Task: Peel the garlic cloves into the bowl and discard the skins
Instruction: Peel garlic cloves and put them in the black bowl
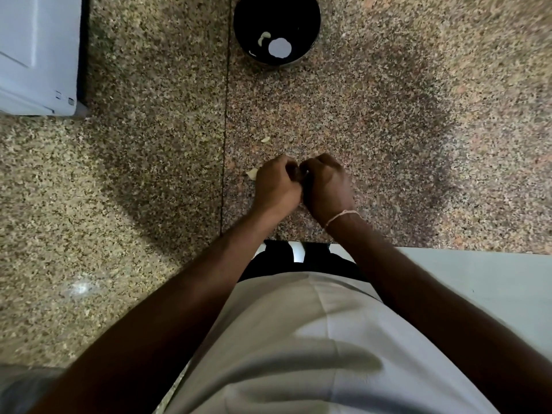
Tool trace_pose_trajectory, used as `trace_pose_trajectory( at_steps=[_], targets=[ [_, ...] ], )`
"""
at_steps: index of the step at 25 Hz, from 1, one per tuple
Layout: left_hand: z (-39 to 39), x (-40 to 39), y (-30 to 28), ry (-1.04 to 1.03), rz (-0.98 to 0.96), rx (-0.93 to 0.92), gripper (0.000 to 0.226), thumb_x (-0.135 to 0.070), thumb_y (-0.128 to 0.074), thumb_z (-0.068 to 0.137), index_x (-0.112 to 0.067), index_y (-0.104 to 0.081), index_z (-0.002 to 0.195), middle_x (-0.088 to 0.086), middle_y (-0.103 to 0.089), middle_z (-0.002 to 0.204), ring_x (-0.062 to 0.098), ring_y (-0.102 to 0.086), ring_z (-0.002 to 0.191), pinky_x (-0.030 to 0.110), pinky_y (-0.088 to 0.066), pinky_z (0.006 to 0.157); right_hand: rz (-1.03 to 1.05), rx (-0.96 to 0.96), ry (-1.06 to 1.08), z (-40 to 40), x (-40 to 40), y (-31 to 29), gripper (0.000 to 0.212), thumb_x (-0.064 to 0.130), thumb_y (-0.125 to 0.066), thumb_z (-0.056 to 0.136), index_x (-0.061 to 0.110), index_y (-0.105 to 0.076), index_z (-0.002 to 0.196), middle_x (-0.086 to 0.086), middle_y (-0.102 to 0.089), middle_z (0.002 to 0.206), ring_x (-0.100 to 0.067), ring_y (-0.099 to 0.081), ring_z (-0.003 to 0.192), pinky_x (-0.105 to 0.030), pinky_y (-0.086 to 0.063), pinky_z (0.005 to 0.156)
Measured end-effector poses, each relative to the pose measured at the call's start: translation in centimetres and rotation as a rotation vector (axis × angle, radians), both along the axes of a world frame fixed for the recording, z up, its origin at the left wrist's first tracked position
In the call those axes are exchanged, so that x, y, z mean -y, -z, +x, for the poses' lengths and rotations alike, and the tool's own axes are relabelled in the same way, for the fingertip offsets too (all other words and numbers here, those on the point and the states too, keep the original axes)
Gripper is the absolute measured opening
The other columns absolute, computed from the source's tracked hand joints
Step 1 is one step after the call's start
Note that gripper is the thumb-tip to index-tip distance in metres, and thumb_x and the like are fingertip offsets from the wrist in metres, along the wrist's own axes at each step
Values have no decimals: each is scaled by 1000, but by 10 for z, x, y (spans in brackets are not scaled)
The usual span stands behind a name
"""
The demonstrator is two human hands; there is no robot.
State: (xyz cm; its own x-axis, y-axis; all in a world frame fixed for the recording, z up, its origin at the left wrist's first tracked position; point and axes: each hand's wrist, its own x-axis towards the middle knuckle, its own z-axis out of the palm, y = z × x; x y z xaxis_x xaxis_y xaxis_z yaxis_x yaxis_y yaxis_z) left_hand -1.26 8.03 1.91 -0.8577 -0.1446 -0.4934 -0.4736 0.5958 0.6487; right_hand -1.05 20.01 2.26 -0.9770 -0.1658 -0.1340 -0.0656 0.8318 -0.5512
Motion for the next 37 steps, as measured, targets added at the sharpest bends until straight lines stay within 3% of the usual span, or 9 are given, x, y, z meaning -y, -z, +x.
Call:
trace_pose_trajectory(
  at_steps=[5,8,11,15,20,23,30,34,37],
  targets=[
    [4,16,-3,-21,-19,-9,34,4,-69,90,-12,-69,120,-5,-67,105,6,-64,87,8,-48,61,59,6,109,-9,-25,-1,23,0,-58,94,7,-76,108,-15,-66,103,-30,-62,91,-31,-49,76],
    [4,8,-3,12,-46,40,29,2,-68,90,-13,-69,115,-3,-68,102,11,-64,87,23,-56,70,165,0,-30,-6,-22,-2,18,2,-56,98,6,-73,104,-14,-63,103,-31,-57,99,-36,-49,80],
    [2,0,-2,41,-44,41,28,3,-67,89,-15,-69,111,-7,-65,95,6,-61,81,17,-49,60,88,18,-116,-5,-12,-5,16,5,-60,99,8,-75,105,-10,-65,101,-24,-60,89,-32,-50,72],
    [2,9,1,-29,-22,43,21,-1,-70,89,-17,-70,103,-8,-68,91,9,-66,83,30,-59,67,95,23,116,-22,-15,-1,24,-3,-59,94,8,-74,108,-13,-64,104,-27,-62,87,-25,-41,70],
    [7,12,1,-65,-18,90,24,-4,-69,87,-18,-70,106,-10,-67,91,8,-64,82,25,-54,64,93,17,-139,-15,-9,1,20,-2,-60,93,9,-74,102,-11,-64,102,-27,-61,91,-38,-56,76],
    [6,14,-1,-112,3,75,24,-2,-67,87,-18,-69,105,-9,-67,91,4,-62,79,19,-48,58,29,13,-58,-24,-6,4,25,-8,-59,84,8,-75,96,-11,-65,97,-28,-63,83,-42,-56,71],
    [-2,12,-3,-66,4,111,18,-8,-72,90,-18,-68,105,-3,-70,95,14,-67,84,33,-59,64,73,-11,-385,-11,-12,1,41,10,-42,89,8,-76,112,-13,-67,108,-33,-57,104,-45,-52,83],
    [-8,12,0,15,-36,105,20,-2,-68,91,-13,-70,107,0,-70,97,14,-66,87,33,-60,71,-30,-28,-36,-2,-25,8,41,-8,-53,86,6,-76,117,-16,-68,109,-34,-64,97,-38,-55,79],
    [-9,9,1,12,-14,107,23,2,-68,91,-11,-72,110,4,-72,104,14,-68,91,33,-62,78,-48,-15,10,7,-23,9,37,-7,-57,90,8,-76,118,-14,-68,110,-31,-65,96,-40,-56,80]
  ],
)
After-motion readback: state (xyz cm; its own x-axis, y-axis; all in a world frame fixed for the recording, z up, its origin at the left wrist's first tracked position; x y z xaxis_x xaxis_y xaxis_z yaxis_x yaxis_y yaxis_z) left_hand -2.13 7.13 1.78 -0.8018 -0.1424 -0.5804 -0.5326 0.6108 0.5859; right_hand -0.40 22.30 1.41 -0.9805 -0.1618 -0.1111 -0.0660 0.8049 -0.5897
